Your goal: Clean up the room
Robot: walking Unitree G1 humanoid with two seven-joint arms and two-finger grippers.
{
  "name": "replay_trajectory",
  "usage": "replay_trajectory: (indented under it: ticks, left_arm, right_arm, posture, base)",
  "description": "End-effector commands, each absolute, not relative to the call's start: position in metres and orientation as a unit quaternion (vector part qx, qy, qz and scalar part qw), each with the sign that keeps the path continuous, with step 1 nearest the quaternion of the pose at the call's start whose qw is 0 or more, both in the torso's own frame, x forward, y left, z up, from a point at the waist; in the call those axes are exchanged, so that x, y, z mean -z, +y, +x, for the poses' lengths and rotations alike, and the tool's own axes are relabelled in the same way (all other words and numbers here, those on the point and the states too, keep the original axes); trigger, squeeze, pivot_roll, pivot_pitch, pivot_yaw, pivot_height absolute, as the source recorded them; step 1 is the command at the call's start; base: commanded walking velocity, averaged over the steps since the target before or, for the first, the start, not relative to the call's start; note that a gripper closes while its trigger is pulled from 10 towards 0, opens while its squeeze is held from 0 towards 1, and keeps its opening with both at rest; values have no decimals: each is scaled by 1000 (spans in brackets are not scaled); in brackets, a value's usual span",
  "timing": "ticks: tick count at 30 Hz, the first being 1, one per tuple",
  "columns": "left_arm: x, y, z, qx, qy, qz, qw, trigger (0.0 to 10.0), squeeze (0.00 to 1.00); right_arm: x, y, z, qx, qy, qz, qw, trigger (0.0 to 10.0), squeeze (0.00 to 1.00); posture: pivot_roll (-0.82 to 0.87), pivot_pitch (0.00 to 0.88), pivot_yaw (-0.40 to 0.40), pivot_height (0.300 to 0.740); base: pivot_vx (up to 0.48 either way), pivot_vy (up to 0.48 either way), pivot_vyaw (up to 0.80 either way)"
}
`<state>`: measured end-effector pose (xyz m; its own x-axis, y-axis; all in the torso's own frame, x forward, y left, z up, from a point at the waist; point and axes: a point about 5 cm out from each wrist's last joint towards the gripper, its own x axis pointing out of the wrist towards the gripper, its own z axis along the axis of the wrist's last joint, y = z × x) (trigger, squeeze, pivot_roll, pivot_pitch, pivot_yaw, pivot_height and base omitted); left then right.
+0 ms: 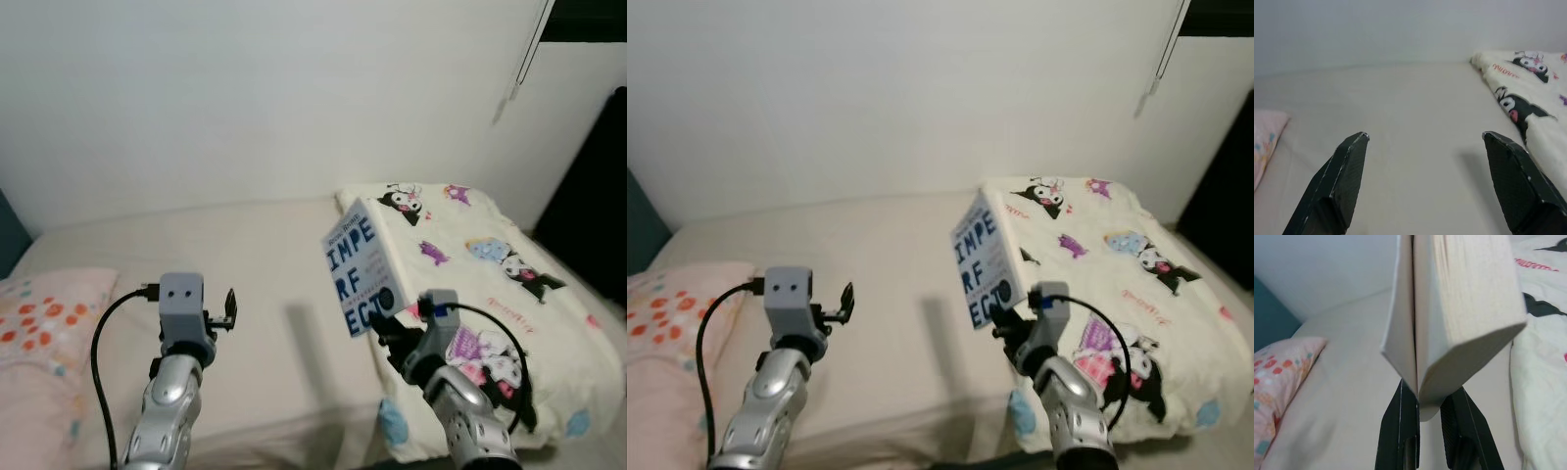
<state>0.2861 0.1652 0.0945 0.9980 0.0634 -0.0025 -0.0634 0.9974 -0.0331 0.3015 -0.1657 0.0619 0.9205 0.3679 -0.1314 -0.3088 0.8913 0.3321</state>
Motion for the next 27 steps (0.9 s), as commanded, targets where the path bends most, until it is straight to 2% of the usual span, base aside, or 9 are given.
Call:
replay_trajectory:
  ticks: [1, 10, 12, 20, 27]
  left_arm:
    - [-92, 165, 286, -33, 5, -10, 999, 10000, 0]
    - [-84, 170, 281, -54, 23, -2, 998, 10000, 0]
    - [-82, 171, 279, -62, 23, 0, 998, 10000, 0]
    - [-80, 173, 276, -77, 19, -10, 997, 10000, 0]
    - [-82, 172, 276, -75, 13, -9, 997, 10000, 0]
  right_arm:
    - [-68, -162, 304, -186, 81, 154, 967, 10000, 0]
    - [-63, -156, 306, -211, 101, 94, 968, 10000, 0]
    - [-59, -145, 306, -231, 108, 66, 965, 10000, 0]
    - [-55, -117, 299, -303, 117, 61, 944, 10000, 0]
    - [-52, -117, 299, -294, 117, 63, 947, 10000, 0]
  posture:
    - [12, 4, -28, 739]
    - [13, 6, -27, 739]
    - [12, 4, -26, 739]
    - [27, 1, -41, 739]
    - [30, 0, -39, 739]
  base:
    - [0, 0, -800]
    - [0, 0, 0]
    - [0, 0, 0]
    - [0, 0, 0]
    - [0, 0, 0]
